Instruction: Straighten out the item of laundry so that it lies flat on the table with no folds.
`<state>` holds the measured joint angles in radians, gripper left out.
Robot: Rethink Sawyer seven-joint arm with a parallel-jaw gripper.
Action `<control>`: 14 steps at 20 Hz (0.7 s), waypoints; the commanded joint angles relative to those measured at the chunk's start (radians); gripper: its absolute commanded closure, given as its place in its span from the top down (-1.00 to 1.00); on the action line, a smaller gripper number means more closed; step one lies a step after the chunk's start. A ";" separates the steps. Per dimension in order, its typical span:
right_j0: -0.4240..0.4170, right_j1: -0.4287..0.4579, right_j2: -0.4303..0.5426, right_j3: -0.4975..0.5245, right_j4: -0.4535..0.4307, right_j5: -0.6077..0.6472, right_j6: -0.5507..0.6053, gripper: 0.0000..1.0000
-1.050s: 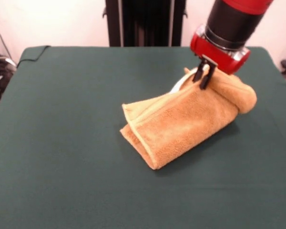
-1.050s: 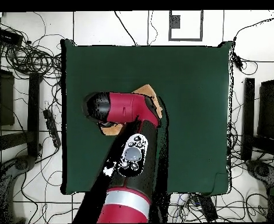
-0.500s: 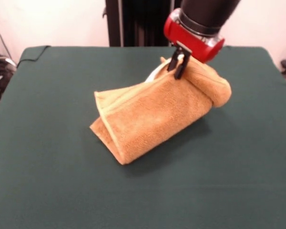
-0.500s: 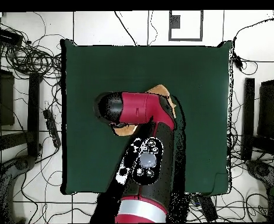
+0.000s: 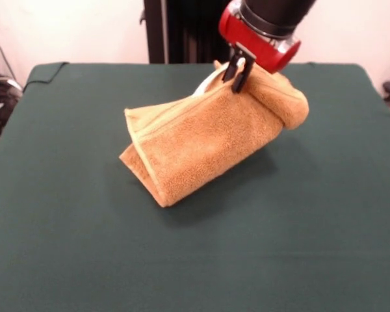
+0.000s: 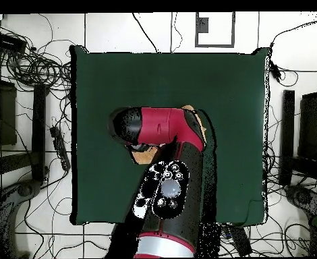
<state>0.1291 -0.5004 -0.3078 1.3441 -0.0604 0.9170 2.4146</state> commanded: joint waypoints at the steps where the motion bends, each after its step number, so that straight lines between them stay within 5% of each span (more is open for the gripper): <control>1: -0.009 0.011 0.104 0.087 -0.041 0.036 -0.064 -1.00; 3: -0.035 0.016 0.146 0.104 -0.025 0.008 -0.089 -1.00; 7: 0.039 0.003 0.107 0.168 -0.007 -0.069 0.078 -1.00; 14: -0.052 -0.013 0.150 0.222 -0.046 -0.176 -0.060 -1.00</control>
<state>0.1201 -0.5287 -0.2876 1.4127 -0.0791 0.8436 2.4146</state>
